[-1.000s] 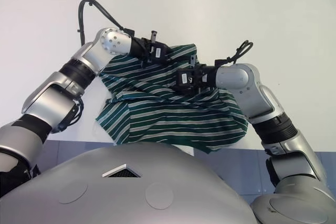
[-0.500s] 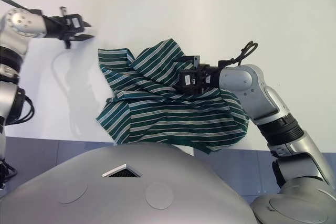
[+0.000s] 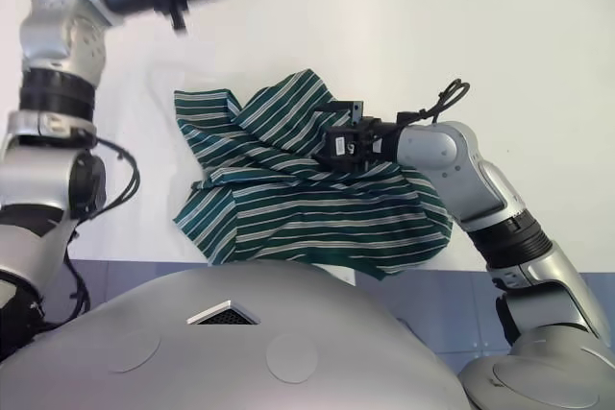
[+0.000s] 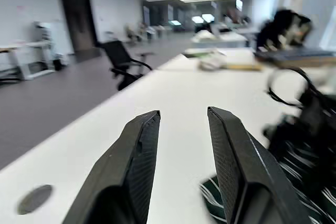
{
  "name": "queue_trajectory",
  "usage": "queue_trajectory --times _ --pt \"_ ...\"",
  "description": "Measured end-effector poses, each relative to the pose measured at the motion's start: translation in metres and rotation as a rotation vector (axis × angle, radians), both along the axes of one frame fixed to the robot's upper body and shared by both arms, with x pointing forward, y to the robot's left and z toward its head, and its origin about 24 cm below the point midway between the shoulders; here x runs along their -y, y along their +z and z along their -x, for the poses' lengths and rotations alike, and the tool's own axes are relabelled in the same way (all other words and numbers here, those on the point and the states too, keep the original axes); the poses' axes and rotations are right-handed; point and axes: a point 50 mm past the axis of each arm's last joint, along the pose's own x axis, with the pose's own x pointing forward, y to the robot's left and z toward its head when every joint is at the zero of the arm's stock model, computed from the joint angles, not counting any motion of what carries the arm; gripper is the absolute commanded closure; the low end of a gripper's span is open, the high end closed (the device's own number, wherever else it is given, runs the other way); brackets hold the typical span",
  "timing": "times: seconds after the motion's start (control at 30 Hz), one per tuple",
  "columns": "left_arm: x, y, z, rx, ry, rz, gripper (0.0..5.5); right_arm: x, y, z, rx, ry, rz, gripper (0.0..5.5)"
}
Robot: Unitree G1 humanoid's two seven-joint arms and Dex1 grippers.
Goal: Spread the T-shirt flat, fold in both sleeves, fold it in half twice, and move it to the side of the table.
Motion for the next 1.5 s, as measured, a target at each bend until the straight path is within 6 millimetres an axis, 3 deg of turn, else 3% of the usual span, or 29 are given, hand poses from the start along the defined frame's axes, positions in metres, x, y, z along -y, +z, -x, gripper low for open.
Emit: queue_trajectory --times 0.03,0.1,0.17,0.3,0.37,0.47,0.57,0.77,0.93,1.03,1.2,1.23,1.27,1.3,1.33,1.4,1.5 --pt "0.007 -0.016 0.016 -0.022 -0.082 -0.074 3.84 0.0 0.0 0.0 0.0 -0.004 -0.001 1.32" --pt "0.016 -0.03 0.031 -0.025 -0.156 -0.161 3.84 -0.002 -0.001 0.0 -0.001 -0.012 -0.009 1.32" --pt "0.022 -0.032 0.03 -0.004 -0.124 -0.195 3.84 -0.004 -0.002 0.0 0.0 -0.016 -0.018 1.32" --pt "0.052 -0.037 0.023 0.043 0.047 -0.144 3.84 -0.005 -0.003 0.0 0.001 -0.019 -0.024 1.32" --pt "0.052 -0.047 0.021 0.079 0.088 -0.229 3.84 -0.006 -0.003 0.0 0.001 -0.019 -0.024 1.32" --pt "0.044 -0.073 0.034 0.203 -0.044 -0.463 3.84 -0.006 -0.003 0.0 0.001 -0.019 -0.025 1.32" --pt "0.039 -0.08 0.041 0.27 -0.126 -0.508 3.84 -0.006 -0.003 0.0 0.003 -0.018 -0.021 1.32" --pt "0.043 -0.07 0.004 0.544 -0.006 -0.692 3.84 -0.007 -0.003 0.0 0.016 -0.026 -0.028 1.32" --pt "0.038 -0.07 -0.013 0.706 0.058 -0.794 3.84 -0.006 -0.003 -0.002 0.047 -0.046 -0.022 1.32" --pt "0.018 -0.073 -0.026 0.765 0.2 -0.878 3.84 -0.006 -0.003 -0.003 0.062 -0.052 -0.015 1.32" --pt "-0.056 -0.074 -0.039 0.822 0.447 -1.15 3.84 -0.009 -0.004 -0.003 0.06 -0.05 -0.022 1.32" --pt "-0.079 -0.075 -0.039 0.805 0.524 -1.255 3.84 -0.009 -0.004 -0.002 0.057 -0.048 -0.023 1.32" --pt "-0.131 -0.069 -0.034 0.741 0.641 -1.44 3.84 -0.01 -0.005 -0.002 0.056 -0.047 -0.025 1.32" --pt "-0.168 -0.062 -0.024 0.689 0.729 -1.544 3.84 -0.009 -0.005 -0.002 0.056 -0.047 -0.023 1.32" --pt "-0.184 -0.052 -0.022 0.677 0.822 -1.538 3.84 -0.009 -0.005 -0.002 0.056 -0.047 -0.02 1.32" --pt "-0.184 -0.037 -0.03 0.66 0.992 -1.391 3.84 -0.009 -0.005 -0.002 0.056 -0.048 -0.019 1.32" --pt "-0.157 0.0 -0.056 0.662 1.201 -1.022 3.84 -0.013 -0.006 -0.002 0.05 -0.052 -0.037 1.32"
